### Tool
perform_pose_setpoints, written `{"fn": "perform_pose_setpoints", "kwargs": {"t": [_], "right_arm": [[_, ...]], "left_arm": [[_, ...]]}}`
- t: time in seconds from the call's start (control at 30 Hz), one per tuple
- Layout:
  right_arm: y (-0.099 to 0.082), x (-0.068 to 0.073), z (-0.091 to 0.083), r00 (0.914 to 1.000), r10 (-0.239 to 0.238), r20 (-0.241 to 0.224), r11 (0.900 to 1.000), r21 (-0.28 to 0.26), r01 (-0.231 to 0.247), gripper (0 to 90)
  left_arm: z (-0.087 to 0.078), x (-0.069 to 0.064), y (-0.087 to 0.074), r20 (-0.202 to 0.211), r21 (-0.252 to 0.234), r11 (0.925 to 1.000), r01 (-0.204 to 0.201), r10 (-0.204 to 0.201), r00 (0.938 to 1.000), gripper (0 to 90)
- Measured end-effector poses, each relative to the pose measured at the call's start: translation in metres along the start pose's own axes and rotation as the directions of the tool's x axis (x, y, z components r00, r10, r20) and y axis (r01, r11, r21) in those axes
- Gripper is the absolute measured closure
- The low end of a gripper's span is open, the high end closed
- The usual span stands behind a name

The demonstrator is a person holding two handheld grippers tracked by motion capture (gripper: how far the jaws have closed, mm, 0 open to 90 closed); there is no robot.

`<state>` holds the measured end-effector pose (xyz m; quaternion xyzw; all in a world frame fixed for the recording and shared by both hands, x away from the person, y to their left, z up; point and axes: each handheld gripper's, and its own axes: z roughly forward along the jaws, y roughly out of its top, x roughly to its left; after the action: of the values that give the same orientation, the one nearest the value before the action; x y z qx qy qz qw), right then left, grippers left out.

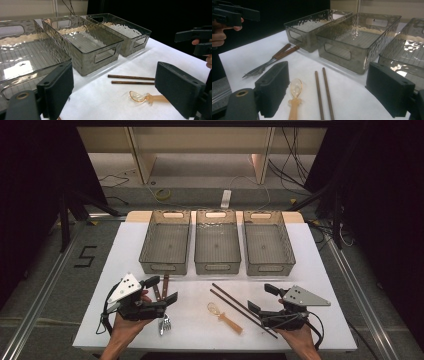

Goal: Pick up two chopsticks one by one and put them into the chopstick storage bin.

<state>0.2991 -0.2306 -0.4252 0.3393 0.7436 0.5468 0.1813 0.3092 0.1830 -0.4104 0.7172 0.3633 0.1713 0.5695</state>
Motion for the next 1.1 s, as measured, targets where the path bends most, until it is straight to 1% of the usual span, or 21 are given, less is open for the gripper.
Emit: {"fn": "perform_pose_setpoints", "kwargs": {"t": [0.13,0.2,0.3,0.4,0.43,0.5,0.6,0.63,0.67,0.73,0.77,0.8,0.87,0.93,0.97,1.03,1.1], "right_arm": [[0.003,0.000,0.000,1.0000,-0.003,-0.003,0.9999,0.015,0.003,19.9],[0.005,0.001,0.001,0.9999,-0.009,-0.014,0.9996,0.027,0.009,21.0],[0.011,0.001,0.002,0.9995,-0.023,-0.023,0.9971,0.072,0.025,21.7],[0.017,-0.002,0.007,0.9987,-0.028,-0.043,0.9905,0.133,0.034,23.0],[0.019,-0.003,0.010,0.9983,-0.032,-0.049,0.9854,0.165,0.040,23.0],[0.022,-0.004,0.015,0.9973,-0.059,-0.043,0.9719,0.226,0.067,23.2],[0.027,-0.005,0.024,0.9953,-0.083,-0.051,0.9417,0.323,0.095,24.2],[0.027,-0.005,0.024,0.9953,-0.083,-0.051,0.9417,0.323,0.095,24.2],[0.031,-0.006,0.032,0.9931,-0.100,-0.062,0.9183,0.379,0.116,27.7],[0.034,-0.007,0.039,0.9906,-0.120,-0.065,0.8870,0.441,0.137,30.2],[0.035,-0.008,0.042,0.9897,-0.128,-0.065,0.8682,0.475,0.143,30.8],[0.036,-0.009,0.046,0.9888,-0.135,-0.063,0.8463,0.512,0.149,32.2],[0.037,-0.011,0.052,0.9873,-0.149,-0.055,0.8151,0.558,0.154,35.3],[0.036,-0.013,0.058,0.9866,-0.148,-0.068,0.7811,0.604,0.159,37.3],[0.035,-0.013,0.061,0.9864,-0.151,-0.065,0.7648,0.625,0.158,39.4],[0.032,-0.014,0.066,0.9841,-0.166,-0.065,0.7428,0.648,0.168,43.5],[0.029,-0.014,0.071,0.9838,-0.164,-0.071,0.7209,0.672,0.169,45.9]], "left_arm": [[0.000,0.000,0.000,0.000,0.001,1.0000,-0.001,0.001,1.0000,15.0],[0.000,0.000,0.000,0.001,0.002,1.0000,0.001,-0.001,1.0000,15.0],[0.000,0.000,0.000,0.001,0.000,1.0000,0.006,-0.006,1.0000,15.0],[0.000,0.001,0.000,-0.001,-0.002,1.0000,0.009,-0.009,1.0000,15.0],[0.000,0.001,0.000,-0.001,-0.002,1.0000,0.009,-0.009,1.0000,15.0],[0.001,0.000,0.000,-0.001,0.000,1.0000,0.008,-0.008,1.0000,15.0],[0.001,0.001,0.000,0.000,0.001,1.0000,0.008,-0.008,1.0000,15.0],[0.001,0.001,0.000,0.000,0.001,1.0000,0.008,-0.008,1.0000,15.0],[0.001,0.001,0.000,0.001,0.000,1.0000,0.009,-0.009,1.0000,15.0],[0.001,0.001,0.000,0.001,0.000,1.0000,0.008,-0.008,1.0000,15.0],[0.001,0.001,0.000,0.001,-0.002,1.0000,0.009,-0.009,1.0000,15.0],[0.001,0.001,0.000,0.001,-0.003,0.9999,0.011,-0.011,0.9999,15.0],[0.001,0.001,0.000,0.002,0.001,1.0000,0.008,-0.008,1.0000,15.0],[0.001,0.001,0.000,0.002,0.000,1.0000,0.008,-0.008,1.0000,15.0],[0.001,0.001,0.001,0.002,-0.001,1.0000,0.008,-0.008,1.0000,15.0],[0.001,0.000,0.001,0.003,-0.002,1.0000,0.008,-0.008,1.0000,15.0],[0.001,0.001,0.001,0.001,-0.003,1.0000,0.008,-0.008,1.0000,15.0]]}}
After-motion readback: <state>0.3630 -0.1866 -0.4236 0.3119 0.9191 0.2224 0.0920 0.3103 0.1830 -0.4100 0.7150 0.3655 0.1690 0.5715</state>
